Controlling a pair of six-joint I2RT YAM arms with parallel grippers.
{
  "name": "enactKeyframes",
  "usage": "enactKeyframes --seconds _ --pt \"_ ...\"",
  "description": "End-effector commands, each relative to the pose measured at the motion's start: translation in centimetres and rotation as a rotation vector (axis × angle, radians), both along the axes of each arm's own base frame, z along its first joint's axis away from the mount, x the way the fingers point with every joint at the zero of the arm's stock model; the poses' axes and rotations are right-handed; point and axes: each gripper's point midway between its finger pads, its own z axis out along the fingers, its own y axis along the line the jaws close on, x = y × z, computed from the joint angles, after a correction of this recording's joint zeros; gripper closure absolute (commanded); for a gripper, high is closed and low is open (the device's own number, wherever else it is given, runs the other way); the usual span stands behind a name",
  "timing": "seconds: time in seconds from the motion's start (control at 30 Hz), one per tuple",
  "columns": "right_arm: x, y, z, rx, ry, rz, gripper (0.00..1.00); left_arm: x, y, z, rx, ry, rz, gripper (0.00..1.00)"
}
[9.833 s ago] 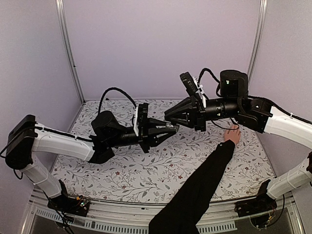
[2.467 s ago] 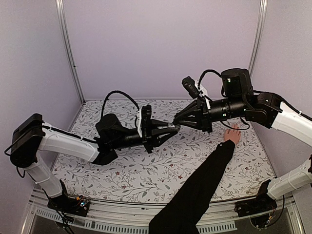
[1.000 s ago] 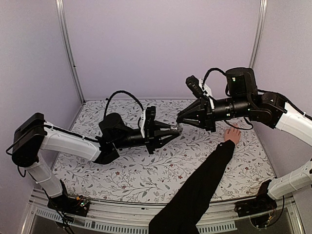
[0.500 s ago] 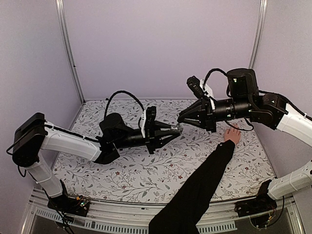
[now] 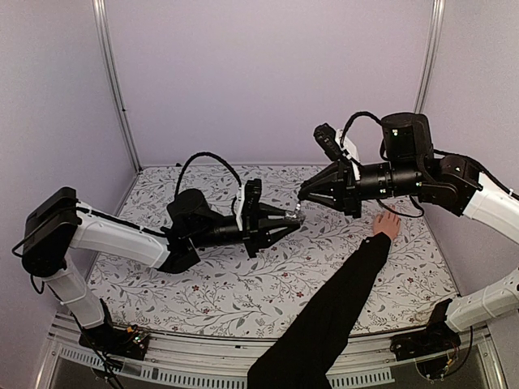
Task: Paint the nails
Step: Unscrew the nail polish bottle.
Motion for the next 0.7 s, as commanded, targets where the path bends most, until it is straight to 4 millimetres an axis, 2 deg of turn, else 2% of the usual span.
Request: enactKeyframes --seconds 0.0,0.47,0.53,0.67 --pt "0.2 -0.6 1.3 0.021 -0.039 -0.024 1.0 0.3 -0.2 0.5 -0.012 0.0 -0.002 1.0" --pt "0.0 -1.4 2.7 0.037 -0.068 -0.044 1.0 0.6 0.0 0.3 -0.014 0.011 0.006 1.0" --pt "0.7 -2.0 2.5 0.026 -0.083 -0.081 1.0 0.8 0.0 0.3 -0.016 0.013 0.008 1.0" --pt "3.7 -4.0 1.6 0.018 -0.053 -0.202 1.0 1.2 0.3 0.2 -0.019 0.021 0.021 1.0"
